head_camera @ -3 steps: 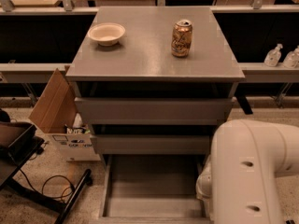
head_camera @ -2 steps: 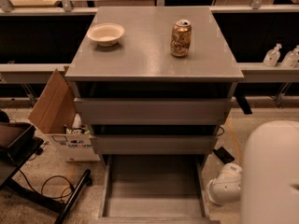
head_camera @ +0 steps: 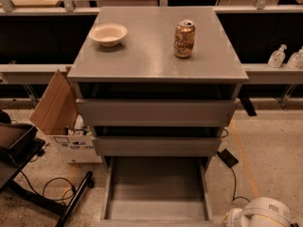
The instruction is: Open bottom drawer
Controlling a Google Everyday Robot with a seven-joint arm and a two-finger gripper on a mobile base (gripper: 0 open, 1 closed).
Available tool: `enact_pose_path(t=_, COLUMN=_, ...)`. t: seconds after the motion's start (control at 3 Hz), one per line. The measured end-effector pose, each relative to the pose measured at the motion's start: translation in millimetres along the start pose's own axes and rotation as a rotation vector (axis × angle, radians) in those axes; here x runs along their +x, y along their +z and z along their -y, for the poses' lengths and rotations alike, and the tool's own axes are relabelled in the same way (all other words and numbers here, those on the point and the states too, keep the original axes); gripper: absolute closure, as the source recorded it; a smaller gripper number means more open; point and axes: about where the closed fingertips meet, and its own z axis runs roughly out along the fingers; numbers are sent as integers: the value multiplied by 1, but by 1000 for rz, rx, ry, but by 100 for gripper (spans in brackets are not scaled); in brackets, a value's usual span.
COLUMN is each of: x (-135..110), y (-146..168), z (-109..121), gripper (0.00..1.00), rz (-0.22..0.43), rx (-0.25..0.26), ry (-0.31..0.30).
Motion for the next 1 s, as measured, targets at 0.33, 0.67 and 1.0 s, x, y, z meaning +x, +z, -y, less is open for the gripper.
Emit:
enact_pose_path(t=0.33, x=-4, y=-30, z=14, gripper=82, rz=-10, rx=63, ry=-29)
enact_pose_path(t=0.67, x=-4, y=-30, z=13, gripper=59, rz=-10, rx=63, ry=-29)
enact_pose_path(t=1.0, x=-4, y=-30, z=14, gripper=36, rz=-10, rx=63, ry=-29)
